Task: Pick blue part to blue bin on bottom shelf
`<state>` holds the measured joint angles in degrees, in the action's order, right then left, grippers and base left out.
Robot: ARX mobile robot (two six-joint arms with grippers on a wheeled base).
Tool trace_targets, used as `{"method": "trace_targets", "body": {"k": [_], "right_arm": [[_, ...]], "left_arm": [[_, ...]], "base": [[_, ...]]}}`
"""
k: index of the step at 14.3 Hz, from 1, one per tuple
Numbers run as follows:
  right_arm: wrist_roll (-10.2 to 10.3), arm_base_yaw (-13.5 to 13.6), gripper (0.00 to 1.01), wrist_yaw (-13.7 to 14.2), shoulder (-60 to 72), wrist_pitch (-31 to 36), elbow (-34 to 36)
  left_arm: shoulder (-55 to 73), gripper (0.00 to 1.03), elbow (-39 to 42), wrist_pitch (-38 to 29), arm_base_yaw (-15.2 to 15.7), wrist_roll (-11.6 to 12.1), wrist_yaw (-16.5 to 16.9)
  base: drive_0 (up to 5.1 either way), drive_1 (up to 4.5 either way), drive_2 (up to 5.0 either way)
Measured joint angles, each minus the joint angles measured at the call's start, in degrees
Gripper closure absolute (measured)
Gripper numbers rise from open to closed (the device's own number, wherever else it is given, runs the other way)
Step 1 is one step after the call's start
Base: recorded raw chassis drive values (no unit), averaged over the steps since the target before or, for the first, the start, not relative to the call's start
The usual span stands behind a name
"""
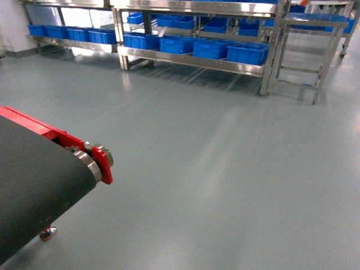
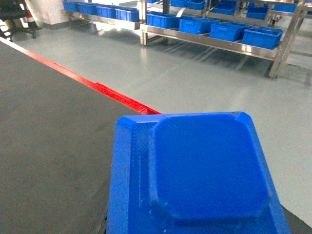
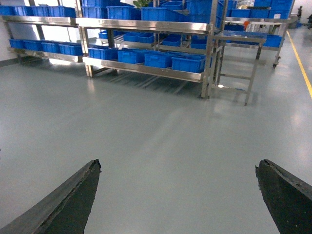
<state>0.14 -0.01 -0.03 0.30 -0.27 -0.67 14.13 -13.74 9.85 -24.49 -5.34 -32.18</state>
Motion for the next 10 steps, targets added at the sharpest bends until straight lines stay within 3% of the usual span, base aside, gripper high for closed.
{"method": "trace_targets", "body": {"k": [10], "right_arm": [[0.0,0.0,0.03,0.0,0.0,0.0,0.0]], "left_arm": [[0.0,0.60,0.0,0.0,0.0,0.0,0.0]], "base": [[-1.6,-1.60,-1.6]]}}
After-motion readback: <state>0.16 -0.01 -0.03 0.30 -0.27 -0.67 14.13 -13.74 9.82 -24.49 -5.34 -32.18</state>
